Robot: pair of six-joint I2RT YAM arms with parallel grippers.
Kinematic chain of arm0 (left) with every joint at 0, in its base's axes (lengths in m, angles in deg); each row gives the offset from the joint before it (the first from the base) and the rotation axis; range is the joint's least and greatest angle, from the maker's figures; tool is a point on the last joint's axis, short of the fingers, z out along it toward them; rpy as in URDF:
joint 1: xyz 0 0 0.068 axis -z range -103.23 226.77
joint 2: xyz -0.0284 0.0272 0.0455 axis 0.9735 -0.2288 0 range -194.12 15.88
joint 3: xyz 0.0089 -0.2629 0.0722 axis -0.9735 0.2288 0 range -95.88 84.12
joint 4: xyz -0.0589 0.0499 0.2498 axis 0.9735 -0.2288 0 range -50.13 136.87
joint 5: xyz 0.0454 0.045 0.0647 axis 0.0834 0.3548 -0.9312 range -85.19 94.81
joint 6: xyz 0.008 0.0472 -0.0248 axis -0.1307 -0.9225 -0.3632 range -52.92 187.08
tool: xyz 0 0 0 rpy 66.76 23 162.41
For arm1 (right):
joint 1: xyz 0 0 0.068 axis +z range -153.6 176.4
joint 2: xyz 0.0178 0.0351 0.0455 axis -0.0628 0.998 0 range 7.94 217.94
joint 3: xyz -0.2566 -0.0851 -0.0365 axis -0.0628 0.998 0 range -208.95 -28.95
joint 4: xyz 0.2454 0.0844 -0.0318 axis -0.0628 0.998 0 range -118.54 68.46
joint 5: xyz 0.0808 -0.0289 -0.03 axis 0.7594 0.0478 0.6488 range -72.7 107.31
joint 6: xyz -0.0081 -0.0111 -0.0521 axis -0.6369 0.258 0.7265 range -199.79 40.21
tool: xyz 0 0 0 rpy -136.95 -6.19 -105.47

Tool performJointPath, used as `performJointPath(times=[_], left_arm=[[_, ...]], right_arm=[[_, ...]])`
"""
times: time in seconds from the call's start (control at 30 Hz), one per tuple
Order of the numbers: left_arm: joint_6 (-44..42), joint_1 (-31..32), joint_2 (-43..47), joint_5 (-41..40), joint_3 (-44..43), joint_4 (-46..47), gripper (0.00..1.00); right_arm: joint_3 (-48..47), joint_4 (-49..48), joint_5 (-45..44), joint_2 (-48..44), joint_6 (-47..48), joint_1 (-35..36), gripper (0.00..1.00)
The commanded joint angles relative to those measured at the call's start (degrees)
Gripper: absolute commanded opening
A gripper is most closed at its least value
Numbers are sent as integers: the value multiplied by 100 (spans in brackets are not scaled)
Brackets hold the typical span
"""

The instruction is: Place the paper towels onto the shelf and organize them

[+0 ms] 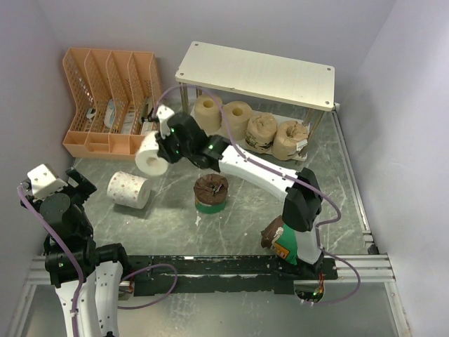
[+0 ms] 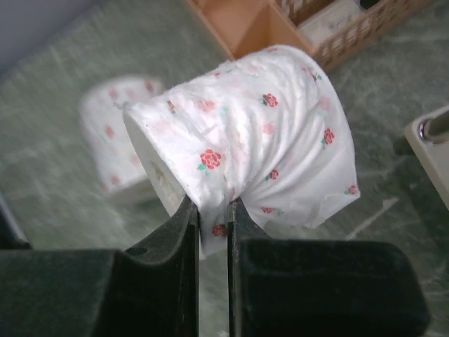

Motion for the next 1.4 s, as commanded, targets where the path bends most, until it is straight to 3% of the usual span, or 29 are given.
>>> performJointPath(times=[0.0, 0.1, 0.23, 0.33, 0.43, 0.57, 0.73, 1.0, 1.1, 1.37], left_arm=[[-52, -60, 15, -57, 41, 208, 94], [-52, -65, 24, -67, 26, 203, 94], [-43, -61, 30, -55, 21, 190, 94], [-43, -60, 15, -50, 20, 183, 94], [-43, -60, 21, -42, 17, 175, 94], [-42, -61, 18, -38, 13, 172, 94], [-28, -60, 14, -74, 2, 165, 94], [-25, -63, 29, -59, -3, 146, 94], [-17, -60, 33, -41, -4, 146, 94], [-17, -52, 35, -37, -3, 137, 94]], right_arm=[[-1533, 1287, -219, 342, -1655, -22, 0], [-1348, 1091, 259, 2, -2716, -128, 0], [351, -995, 1202, -1147, -4431, -579, 0], [1781, -2717, 361, -2119, -5703, -806, 0], [2209, -2891, -1224, -2839, -6222, -919, 0], [2212, -2985, -2734, -3403, -6100, -916, 0], [1628, -2502, -3660, -3640, -6158, -919, 0], [1358, -2086, -6146, -4080, -6465, -1398, 0], [1089, -1657, -6520, -3983, -6855, -1696, 0], [-21, 1022, -6400, -3222, -9300, -2460, 0]])
